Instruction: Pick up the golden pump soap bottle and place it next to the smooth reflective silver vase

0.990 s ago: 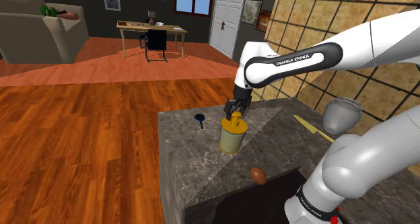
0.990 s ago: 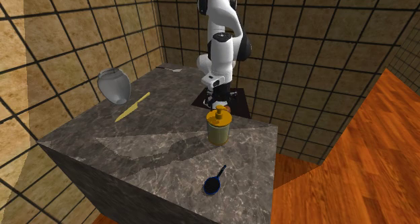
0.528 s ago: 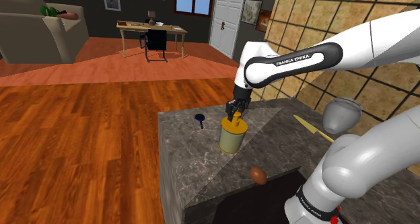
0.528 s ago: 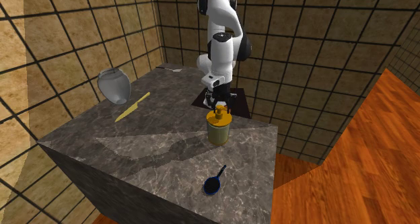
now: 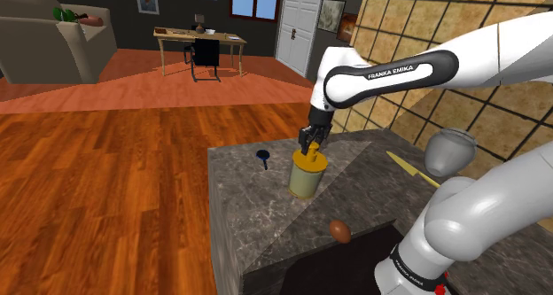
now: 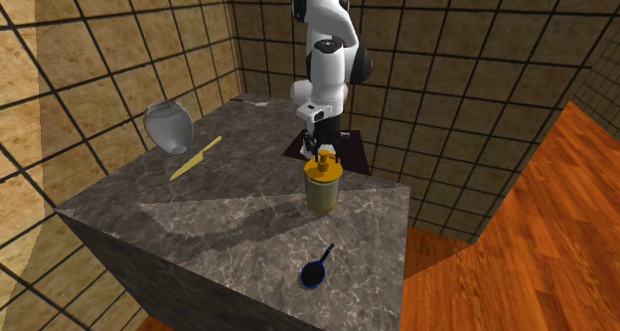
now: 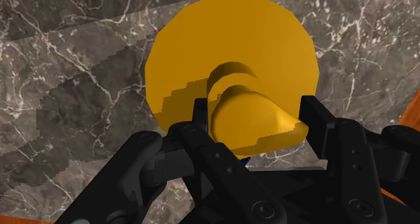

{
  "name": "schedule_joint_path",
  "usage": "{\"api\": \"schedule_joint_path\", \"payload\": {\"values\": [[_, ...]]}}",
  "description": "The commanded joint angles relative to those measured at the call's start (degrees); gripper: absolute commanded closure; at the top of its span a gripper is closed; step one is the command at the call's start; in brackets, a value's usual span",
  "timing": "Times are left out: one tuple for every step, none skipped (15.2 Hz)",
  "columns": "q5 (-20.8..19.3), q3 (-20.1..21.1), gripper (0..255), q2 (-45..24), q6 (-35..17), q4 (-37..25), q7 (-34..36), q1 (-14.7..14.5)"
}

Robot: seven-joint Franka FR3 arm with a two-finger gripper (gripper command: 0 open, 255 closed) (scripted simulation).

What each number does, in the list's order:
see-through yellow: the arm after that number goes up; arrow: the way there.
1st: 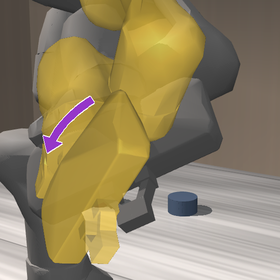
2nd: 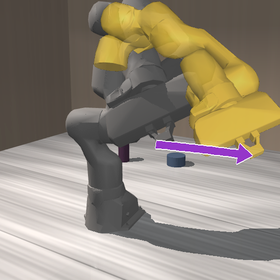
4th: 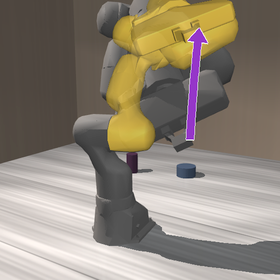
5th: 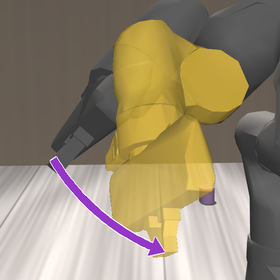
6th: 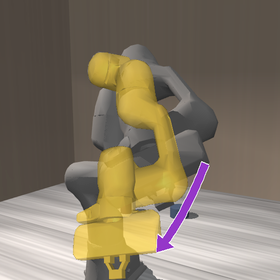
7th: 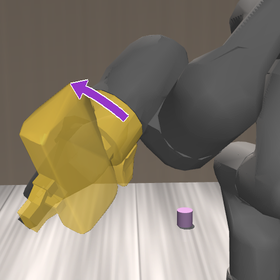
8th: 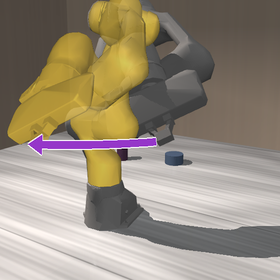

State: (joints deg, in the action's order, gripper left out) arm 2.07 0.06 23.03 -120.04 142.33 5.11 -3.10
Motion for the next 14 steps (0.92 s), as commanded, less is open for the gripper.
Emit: {"api": "schedule_joint_path", "payload": {"values": [[-0.01, 0.06, 255, 0.57, 1.78, -1.23, 0.15, -0.03], [-0.03, 0.06, 255, 0.83, 2.61, -1.80, 0.17, -0.03], [-0.04, 0.06, 255, 1.08, 3.44, -2.38, 0.20, -0.02], [-0.06, 0.05, 255, 1.31, 4.27, -2.98, 0.22, -0.02], [-0.07, 0.05, 255, 1.53, 5.09, -3.58, 0.25, -0.01], [-0.08, 0.05, 255, 1.73, 5.90, -4.20, 0.27, -0.01], [-0.10, 0.05, 255, 1.91, 6.71, -4.82, 0.30, -0.01], [-0.11, 0.04, 255, 2.09, 7.52, -5.46, 0.32, 0.00], [-0.12, 0.04, 255, 2.25, 8.33, -6.10, 0.35, 0.00], [-0.13, 0.04, 255, 2.39, 9.13, -6.76, 0.37, 0.00], [-0.14, 0.03, 255, 2.52, 9.92, -7.43, 0.39, 0.01], [-0.16, 0.03, 255, 2.63, 10.72, -8.11, 0.42, 0.01], [-0.17, 0.03, 255, 2.74, 11.51, -8.80, 0.44, 0.01], [-0.18, 0.02, 255, 2.83, 12.30, -9.50, 0.46, 0.01]]}}
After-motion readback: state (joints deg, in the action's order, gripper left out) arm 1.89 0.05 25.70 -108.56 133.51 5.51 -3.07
